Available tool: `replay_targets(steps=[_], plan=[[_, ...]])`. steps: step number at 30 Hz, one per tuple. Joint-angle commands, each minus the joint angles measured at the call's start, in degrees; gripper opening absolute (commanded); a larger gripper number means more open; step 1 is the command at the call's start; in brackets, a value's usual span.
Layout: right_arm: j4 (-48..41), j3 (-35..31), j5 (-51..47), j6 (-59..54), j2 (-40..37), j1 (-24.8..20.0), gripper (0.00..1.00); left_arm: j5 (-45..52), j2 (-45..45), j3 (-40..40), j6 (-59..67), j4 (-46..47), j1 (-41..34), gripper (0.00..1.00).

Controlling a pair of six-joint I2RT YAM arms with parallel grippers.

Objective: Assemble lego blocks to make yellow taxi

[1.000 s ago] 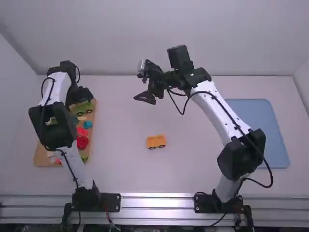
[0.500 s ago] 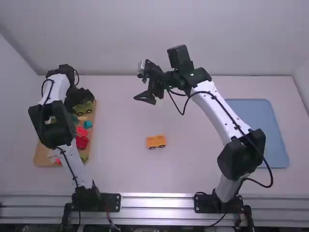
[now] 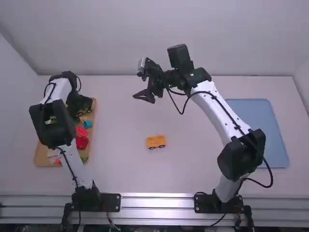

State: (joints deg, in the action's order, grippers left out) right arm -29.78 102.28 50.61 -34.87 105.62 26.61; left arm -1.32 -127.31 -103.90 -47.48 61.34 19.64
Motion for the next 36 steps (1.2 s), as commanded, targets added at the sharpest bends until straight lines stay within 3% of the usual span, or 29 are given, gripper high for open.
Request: replay_targets(steps=[1,7,13,17,36], plan=[[0.0,-0.26,0.52,0.37,-0.68,0.07,0.99,-1.11,-0.48,1.7,-5.05,0.02,0.04,0.8],[-0.17,-0.26,0.5,0.37,-0.68,0.07,0.98,-2.62,-0.48,2.93,-7.17,-1.11,0.11,0.65],[-0.22,-0.26,0.52,0.37,-0.68,0.07,0.99,-2.75,-0.48,3.5,-7.19,-3.87,-0.09,0.59],[-0.44,-0.26,0.5,0.35,-0.68,0.07,0.99,-2.82,-0.48,5.29,-7.19,-4.63,-0.11,0.5],[-0.61,-0.26,0.33,0.37,-0.68,0.02,0.99,-5.57,-0.48,7.61,-8.66,-9.9,-0.13,0.52]])
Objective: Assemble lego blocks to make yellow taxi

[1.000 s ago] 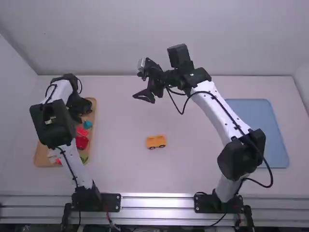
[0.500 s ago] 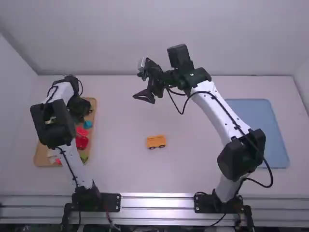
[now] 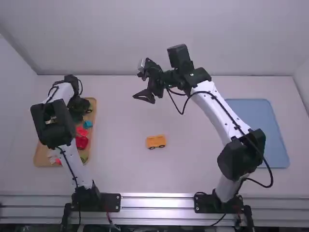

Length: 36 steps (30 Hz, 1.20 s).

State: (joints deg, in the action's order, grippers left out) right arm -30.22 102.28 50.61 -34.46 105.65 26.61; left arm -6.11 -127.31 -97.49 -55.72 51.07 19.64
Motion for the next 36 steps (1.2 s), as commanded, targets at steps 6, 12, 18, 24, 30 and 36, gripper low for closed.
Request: replay_targets(steps=[6,12,18,24,30,36], plan=[[-0.2,-0.26,0.31,-0.07,-0.7,0.02,0.99,0.11,-0.48,3.78,-0.42,-2.38,-0.07,0.55],[-0.17,-0.26,0.31,-0.09,-0.7,0.02,0.99,1.18,-0.48,4.57,-0.42,-3.5,0.2,0.56],[-0.17,-0.26,0.28,-0.46,-0.7,0.0,0.99,0.66,-0.48,4.57,-2.16,-3.76,0.13,0.46],[-0.22,-0.26,0.31,-0.44,-0.7,-0.04,0.99,0.96,-0.48,4.57,-3.21,-3.39,0.24,0.44],[-0.24,-0.26,0.33,-0.44,-0.7,0.04,0.99,0.5,-0.48,4.57,-2.82,-3.37,0.26,0.45],[-0.63,-0.26,0.31,-0.44,-0.7,0.07,0.99,0.7,-0.48,4.57,-2.99,-4.04,0.26,0.36]])
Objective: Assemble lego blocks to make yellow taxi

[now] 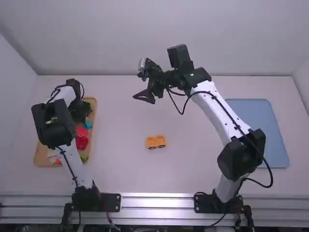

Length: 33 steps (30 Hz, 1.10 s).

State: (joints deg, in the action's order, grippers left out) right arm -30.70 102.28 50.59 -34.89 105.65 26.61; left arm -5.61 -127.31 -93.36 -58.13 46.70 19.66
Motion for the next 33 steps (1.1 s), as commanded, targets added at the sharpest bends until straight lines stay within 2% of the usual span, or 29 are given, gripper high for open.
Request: replay_targets(steps=[1,7,12,22,24,26,29,33], plan=[[-0.13,-0.26,0.35,-0.02,-0.7,-0.04,0.99,0.2,-0.48,0.44,-0.59,0.42,0.22,0.37],[-0.13,-0.26,0.35,0.0,-0.7,-0.09,0.99,0.17,-0.48,0.44,-0.59,0.57,0.22,0.4],[-0.15,-0.26,0.33,-0.02,-0.7,-0.09,0.99,0.26,-0.48,0.44,-0.57,1.03,0.22,0.47],[-0.2,-0.26,0.35,-0.02,-0.7,-0.07,0.99,1.86,-0.48,0.46,-0.35,1.03,0.17,0.49],[-0.39,-0.26,0.35,-0.02,-0.7,0.02,0.98,1.51,-0.48,0.83,-0.39,0.76,0.2,0.48],[-0.61,-0.26,0.35,-0.02,-0.7,0.02,0.99,1.66,-0.48,1.2,-0.37,0.55,0.28,0.4],[-0.81,-0.26,0.35,-0.04,-0.7,0.02,0.99,1.7,-0.48,1.92,0.68,-0.55,0.24,0.33],[-1.03,-0.26,0.35,0.07,-0.7,0.02,0.98,2.38,-0.48,3.21,4.5,-3.32,0.11,0.3]])
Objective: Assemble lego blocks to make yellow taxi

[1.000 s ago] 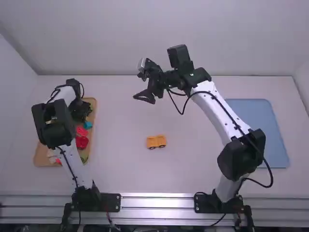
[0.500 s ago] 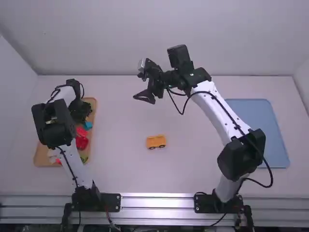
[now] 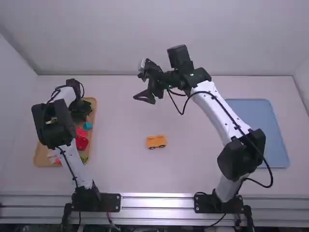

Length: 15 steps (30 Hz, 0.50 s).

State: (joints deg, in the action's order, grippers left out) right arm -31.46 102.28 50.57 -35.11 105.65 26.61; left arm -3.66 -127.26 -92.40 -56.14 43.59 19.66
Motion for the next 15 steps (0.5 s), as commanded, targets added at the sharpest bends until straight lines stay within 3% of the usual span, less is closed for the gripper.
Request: replay_targets(steps=[1,4,5,8,12,15], plan=[[-0.24,-0.26,0.39,0.46,-0.7,0.02,0.98,0.44,-0.52,2.43,2.78,-0.52,0.2,0.3],[-0.26,-0.26,0.55,0.2,-0.7,0.02,0.98,1.44,-0.5,2.23,6.23,-1.31,0.72,0.28],[-0.24,-0.26,0.52,0.22,-0.7,0.02,0.99,2.25,-0.44,1.51,9.51,-1.33,0.85,0.22],[1.46,-0.26,0.52,0.22,-0.7,0.02,0.99,4.52,0.04,-0.39,13.03,0.79,1.97,0.19],[0.98,-0.26,0.55,0.63,-0.7,0.02,0.98,4.26,2.03,-0.92,9.75,3.98,2.78,0.13],[0.83,-0.26,0.57,0.61,-0.7,0.02,0.99,4.11,2.25,-0.92,9.42,3.69,2.84,0.14]])
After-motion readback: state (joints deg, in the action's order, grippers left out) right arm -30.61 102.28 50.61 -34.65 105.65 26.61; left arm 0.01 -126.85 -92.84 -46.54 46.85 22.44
